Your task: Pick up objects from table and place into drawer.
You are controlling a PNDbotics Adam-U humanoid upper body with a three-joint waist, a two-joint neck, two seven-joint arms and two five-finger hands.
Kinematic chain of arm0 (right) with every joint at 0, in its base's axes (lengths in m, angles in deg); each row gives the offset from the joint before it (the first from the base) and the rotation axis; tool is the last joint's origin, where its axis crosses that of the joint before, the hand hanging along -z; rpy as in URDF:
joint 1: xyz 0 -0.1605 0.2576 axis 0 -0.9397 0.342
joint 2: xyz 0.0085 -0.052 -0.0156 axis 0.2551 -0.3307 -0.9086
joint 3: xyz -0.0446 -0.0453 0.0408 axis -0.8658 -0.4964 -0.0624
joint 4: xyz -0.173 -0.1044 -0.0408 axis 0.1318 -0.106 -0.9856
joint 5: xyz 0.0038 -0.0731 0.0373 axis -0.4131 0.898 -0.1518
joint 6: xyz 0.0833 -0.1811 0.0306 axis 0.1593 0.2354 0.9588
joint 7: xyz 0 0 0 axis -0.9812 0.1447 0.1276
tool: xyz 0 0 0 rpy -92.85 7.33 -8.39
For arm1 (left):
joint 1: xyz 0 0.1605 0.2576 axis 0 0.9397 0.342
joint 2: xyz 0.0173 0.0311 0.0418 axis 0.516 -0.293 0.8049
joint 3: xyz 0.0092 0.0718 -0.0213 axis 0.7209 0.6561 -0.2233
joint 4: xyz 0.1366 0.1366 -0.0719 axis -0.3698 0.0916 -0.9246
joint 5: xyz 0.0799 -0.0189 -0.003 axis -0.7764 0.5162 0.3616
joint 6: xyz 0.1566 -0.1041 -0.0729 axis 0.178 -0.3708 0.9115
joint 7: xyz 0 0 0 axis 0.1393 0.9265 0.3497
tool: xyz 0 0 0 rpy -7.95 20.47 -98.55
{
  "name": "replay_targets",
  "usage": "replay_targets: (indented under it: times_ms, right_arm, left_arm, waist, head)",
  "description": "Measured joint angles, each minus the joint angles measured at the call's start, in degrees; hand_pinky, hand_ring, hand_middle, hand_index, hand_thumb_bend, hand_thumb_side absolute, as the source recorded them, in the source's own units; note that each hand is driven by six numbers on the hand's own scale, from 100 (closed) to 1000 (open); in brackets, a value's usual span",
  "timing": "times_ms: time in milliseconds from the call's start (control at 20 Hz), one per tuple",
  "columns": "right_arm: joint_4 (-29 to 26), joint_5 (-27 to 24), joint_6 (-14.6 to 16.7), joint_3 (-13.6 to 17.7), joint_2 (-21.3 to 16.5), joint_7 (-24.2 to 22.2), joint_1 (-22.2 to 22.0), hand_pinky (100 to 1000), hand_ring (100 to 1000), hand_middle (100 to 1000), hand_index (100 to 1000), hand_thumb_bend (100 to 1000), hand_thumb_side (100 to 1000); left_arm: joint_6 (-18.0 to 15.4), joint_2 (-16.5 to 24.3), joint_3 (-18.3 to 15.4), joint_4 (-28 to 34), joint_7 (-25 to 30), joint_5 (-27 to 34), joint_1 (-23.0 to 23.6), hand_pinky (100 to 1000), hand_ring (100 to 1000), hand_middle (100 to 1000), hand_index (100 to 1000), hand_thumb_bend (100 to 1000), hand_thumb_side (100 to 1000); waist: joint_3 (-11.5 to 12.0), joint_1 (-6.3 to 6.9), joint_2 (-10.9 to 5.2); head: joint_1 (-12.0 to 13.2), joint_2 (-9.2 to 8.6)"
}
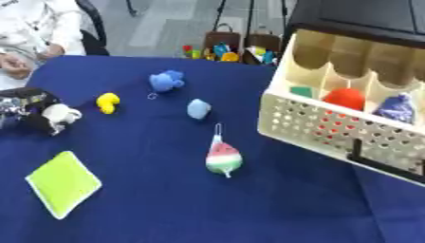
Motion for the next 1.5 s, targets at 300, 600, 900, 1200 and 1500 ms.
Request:
replay_targets:
  times_ms: [300,600,900,1200,1500]
  right_arm:
    - [0.00,-0.01,-0.09,0.00,0.18,-0.14,-0.08,481,561,543,704,100,904]
    - [0.00,-0.03,-0.18,0.00,0.27,-0.27,-0.55,489,562,550,704,100,903]
    - [0.01,-0.10,-0.30,0.01,0.27,-0.47,-0.71,501,564,560,704,100,902]
    - [0.01,-0.58,-0.30,0.05,0.27,-0.49,-1.02,517,568,573,706,100,902]
    - [0.04,-0.98,-0.16,0.58,-0.25,-0.05,-1.04,550,579,600,710,100,899]
  left_arm:
    - [-0.24,0.00,0.18,1.06,0.29,-0.04,-0.92,487,673,582,729,100,356]
    - [-0.44,0.06,0.51,2.20,1.39,-0.03,-2.12,493,678,587,734,100,343]
    - [-1.18,0.12,0.94,4.97,2.53,1.13,-3.29,488,675,583,733,100,325]
    - [-2.81,0.56,2.63,10.92,3.69,4.21,-3.84,492,675,583,734,100,309]
    - [-4.84,0.56,4.95,18.48,5.15,8.21,-4.97,483,664,572,730,100,297]
  waist:
    - [0.20,0.41,-0.83]
    - [0.61,0.93,-1.88]
    - [1.12,1.40,-2.89]
    - [1.42,1.60,-3.93]
    - [1.43,1.57,-5.10]
  head:
    - [-0.03,0.50]
    - [-0.05,1.37]
    - [-0.39,2.34]
    - [-1.25,3.50]
    - [-2.54,4.75]
